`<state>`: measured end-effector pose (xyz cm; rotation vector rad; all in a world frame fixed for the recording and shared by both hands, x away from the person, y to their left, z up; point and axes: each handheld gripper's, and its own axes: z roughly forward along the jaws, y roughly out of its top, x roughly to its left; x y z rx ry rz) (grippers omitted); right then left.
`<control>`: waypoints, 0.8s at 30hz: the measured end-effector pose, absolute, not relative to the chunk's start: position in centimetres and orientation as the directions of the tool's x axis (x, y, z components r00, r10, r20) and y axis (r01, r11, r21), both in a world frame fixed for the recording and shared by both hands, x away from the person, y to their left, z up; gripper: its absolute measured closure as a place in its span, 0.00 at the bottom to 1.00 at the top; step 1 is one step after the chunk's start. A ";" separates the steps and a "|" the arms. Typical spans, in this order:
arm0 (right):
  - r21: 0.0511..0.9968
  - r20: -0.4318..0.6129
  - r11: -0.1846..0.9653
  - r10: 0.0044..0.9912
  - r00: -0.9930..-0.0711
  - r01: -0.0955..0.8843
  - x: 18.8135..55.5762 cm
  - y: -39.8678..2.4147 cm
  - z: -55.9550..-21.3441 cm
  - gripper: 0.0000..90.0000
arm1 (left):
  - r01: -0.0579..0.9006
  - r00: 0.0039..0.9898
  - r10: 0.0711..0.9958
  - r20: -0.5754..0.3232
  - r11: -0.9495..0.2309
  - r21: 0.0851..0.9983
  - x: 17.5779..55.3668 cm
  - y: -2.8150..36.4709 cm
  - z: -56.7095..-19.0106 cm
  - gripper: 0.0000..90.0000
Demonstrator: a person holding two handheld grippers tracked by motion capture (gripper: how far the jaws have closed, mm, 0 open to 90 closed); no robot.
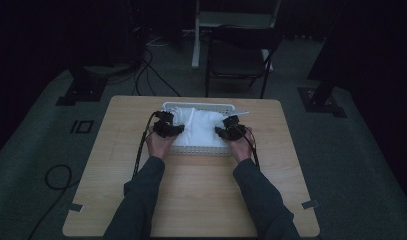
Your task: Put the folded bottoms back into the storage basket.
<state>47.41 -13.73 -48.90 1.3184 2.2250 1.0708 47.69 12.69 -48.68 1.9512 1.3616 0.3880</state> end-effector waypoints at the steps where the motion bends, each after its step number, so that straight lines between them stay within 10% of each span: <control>1: 0.746 0.082 0.287 0.856 -0.511 0.601 47.4 -13.6 -48.9 0.78 | 0.693 0.398 0.906 -0.145 -0.193 0.695 47.6 12.7 -48.7 0.65; 24: 0.714 0.043 0.340 0.852 -0.522 0.612 47.1 -13.0 -49.0 0.73 | 0.705 0.361 0.927 -0.102 -0.200 0.681 46.4 12.4 -48.8 0.59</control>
